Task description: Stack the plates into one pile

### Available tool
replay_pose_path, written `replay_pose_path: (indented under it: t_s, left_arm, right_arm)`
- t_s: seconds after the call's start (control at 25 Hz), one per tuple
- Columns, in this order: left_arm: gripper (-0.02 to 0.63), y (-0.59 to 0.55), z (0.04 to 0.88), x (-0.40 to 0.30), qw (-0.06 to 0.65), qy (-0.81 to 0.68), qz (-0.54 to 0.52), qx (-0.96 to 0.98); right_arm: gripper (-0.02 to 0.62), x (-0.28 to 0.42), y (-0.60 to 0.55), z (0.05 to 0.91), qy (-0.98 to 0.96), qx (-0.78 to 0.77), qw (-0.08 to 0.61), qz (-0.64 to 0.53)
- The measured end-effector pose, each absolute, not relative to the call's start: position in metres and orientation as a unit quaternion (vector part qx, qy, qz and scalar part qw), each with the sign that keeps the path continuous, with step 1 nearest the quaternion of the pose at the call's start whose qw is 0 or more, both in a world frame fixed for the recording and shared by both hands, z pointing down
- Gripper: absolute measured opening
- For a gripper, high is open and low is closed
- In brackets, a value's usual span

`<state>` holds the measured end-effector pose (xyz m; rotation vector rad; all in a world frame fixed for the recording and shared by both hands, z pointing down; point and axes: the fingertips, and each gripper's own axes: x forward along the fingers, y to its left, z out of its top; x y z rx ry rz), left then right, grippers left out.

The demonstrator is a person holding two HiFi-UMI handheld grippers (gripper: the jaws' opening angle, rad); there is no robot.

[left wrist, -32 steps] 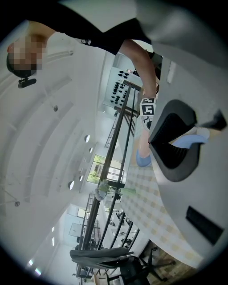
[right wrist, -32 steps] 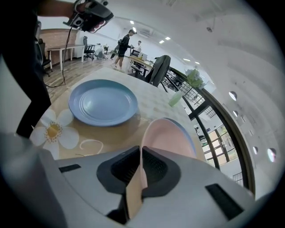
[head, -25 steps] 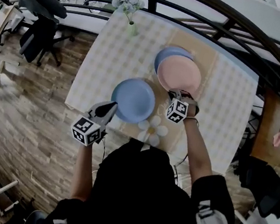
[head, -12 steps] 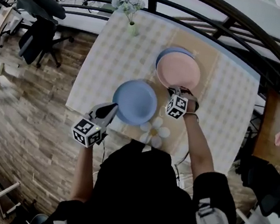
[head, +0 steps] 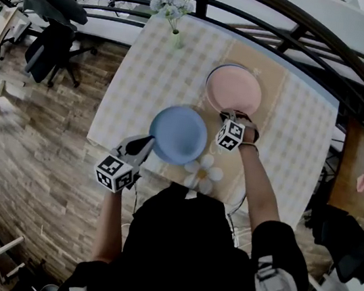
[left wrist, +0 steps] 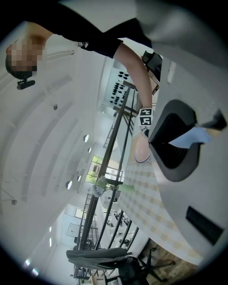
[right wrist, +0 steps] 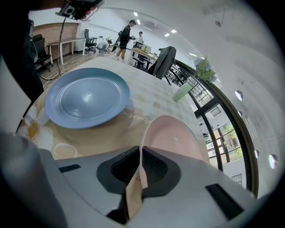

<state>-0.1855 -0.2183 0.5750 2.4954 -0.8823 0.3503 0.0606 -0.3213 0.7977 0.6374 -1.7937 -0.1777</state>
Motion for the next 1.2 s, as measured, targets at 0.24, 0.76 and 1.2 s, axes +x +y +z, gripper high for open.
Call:
replay_pose_path:
  t_s: [0.24, 0.76, 1.2]
  left_arm:
    - [0.002, -0.218, 0.574, -0.192, 0.233, -0.323, 0.123, 0.909]
    - [0.002, -0.211, 0.57, -0.191, 0.23, -0.33, 0.116, 0.908]
    - [0.002, -0.182, 0.564, -0.196, 0.235, -0.36, 0.103, 0.897]
  right_arm:
    - [0.027, 0.052, -0.327, 0.8, -0.769, 0.274, 0.575, -0.062]
    - [0.038, 0.046, -0.317, 0.79, -0.776, 0.272, 0.563, -0.079]
    - [0.038, 0.037, -0.281, 0.79, -0.785, 0.253, 0.559, -0.088]
